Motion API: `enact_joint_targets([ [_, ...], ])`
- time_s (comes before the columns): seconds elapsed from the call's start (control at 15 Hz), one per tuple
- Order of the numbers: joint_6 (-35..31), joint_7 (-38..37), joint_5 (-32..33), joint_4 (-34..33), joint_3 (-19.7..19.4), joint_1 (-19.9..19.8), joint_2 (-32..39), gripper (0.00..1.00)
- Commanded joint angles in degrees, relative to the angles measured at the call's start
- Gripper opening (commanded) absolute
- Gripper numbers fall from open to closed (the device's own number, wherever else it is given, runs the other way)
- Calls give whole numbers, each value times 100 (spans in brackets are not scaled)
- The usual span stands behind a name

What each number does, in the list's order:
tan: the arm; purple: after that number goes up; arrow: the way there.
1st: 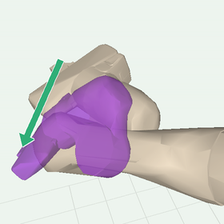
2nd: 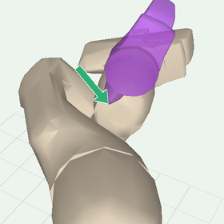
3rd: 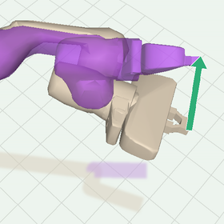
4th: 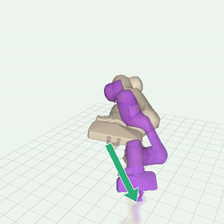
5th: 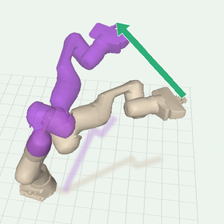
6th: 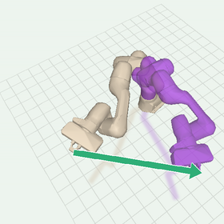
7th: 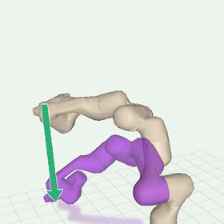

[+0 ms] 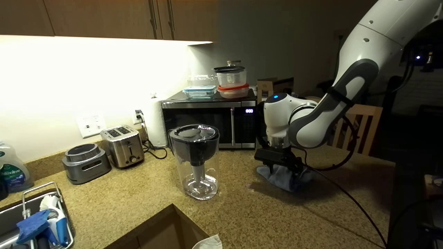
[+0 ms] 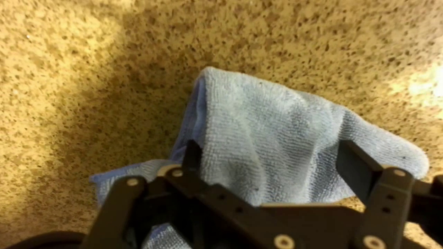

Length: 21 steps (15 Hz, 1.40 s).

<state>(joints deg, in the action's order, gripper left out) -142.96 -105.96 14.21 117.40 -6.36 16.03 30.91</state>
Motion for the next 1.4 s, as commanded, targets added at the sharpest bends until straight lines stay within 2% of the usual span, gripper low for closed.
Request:
enact_joint_targets([
  [0.0,-135,-24,95,200,-14,70,-330,100],
  [0.33,-193,-44,165,240,-16,111,-457,100],
  [0.47,-354,414,30,273,175,-54,-479,100],
  [0.8,-607,2199,-447,274,701,-494,-526,100],
  [1.07,-522,3735,-1274,242,1175,-876,-585,100],
  [1.27,-231,4811,-1770,95,1288,-993,-567,100],
  [1.33,-96,4977,-1763,36,1191,-931,-551,100],
])
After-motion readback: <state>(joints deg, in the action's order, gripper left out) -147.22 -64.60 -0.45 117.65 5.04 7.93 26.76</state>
